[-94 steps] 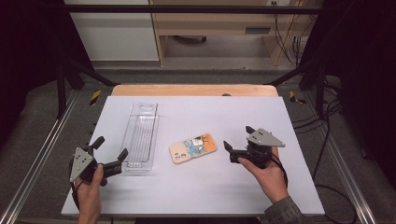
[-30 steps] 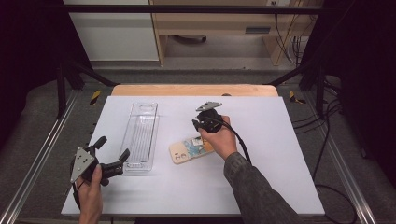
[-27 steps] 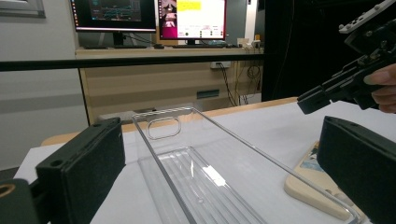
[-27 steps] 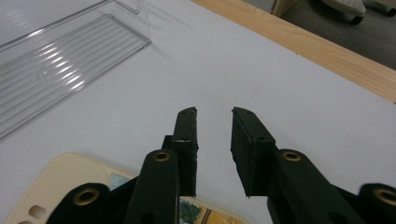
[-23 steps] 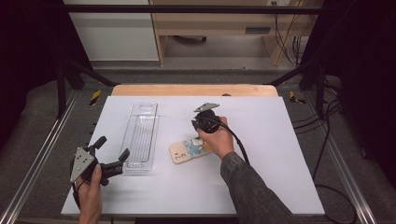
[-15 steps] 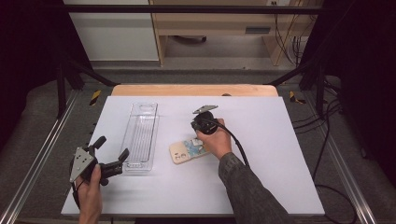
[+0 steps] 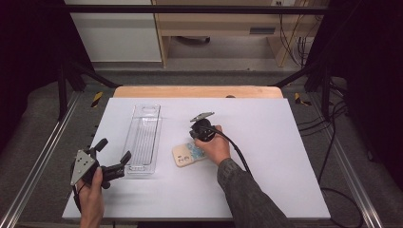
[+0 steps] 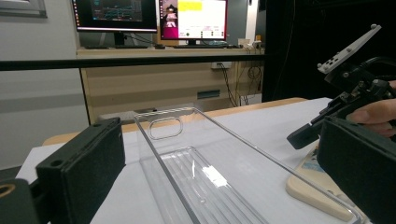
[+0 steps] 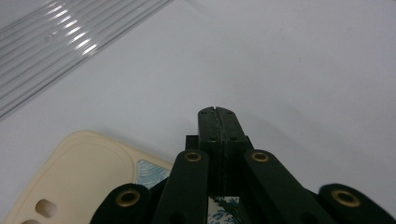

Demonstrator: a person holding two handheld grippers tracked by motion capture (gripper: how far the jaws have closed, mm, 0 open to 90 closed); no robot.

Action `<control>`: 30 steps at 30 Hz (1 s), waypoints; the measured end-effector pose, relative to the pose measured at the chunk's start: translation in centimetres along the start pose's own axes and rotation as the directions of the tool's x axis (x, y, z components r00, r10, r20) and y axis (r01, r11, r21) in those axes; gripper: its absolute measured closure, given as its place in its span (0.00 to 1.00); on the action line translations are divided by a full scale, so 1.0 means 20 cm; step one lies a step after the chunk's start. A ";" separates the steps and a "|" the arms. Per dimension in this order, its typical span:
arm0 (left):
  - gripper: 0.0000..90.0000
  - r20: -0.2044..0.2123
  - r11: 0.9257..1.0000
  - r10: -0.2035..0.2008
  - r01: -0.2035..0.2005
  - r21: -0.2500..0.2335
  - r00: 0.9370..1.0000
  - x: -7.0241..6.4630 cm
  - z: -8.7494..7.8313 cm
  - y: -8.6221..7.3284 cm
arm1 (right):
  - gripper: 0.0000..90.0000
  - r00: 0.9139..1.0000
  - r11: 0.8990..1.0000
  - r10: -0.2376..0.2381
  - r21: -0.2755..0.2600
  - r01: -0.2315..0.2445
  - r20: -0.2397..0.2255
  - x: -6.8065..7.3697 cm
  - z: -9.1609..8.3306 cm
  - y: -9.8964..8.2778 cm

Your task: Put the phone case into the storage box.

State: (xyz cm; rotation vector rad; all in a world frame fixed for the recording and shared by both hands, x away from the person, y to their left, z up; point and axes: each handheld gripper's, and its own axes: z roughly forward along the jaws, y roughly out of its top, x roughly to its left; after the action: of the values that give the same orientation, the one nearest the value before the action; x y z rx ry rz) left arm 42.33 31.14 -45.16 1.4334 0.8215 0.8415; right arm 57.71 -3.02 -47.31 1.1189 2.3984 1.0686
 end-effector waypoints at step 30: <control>0.01 0.002 1.000 -0.001 0.001 0.001 1.000 0.00 0.00 0.00 | 1.00 1.000 0.993 -0.006 0.114 0.007 -0.014 0.01 -0.01 -0.04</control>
State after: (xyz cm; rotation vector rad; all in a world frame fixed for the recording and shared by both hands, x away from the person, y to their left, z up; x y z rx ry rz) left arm 42.34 31.11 -45.16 1.4342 0.8214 0.8389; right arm 57.07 -3.21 -47.75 1.1429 2.4998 0.9508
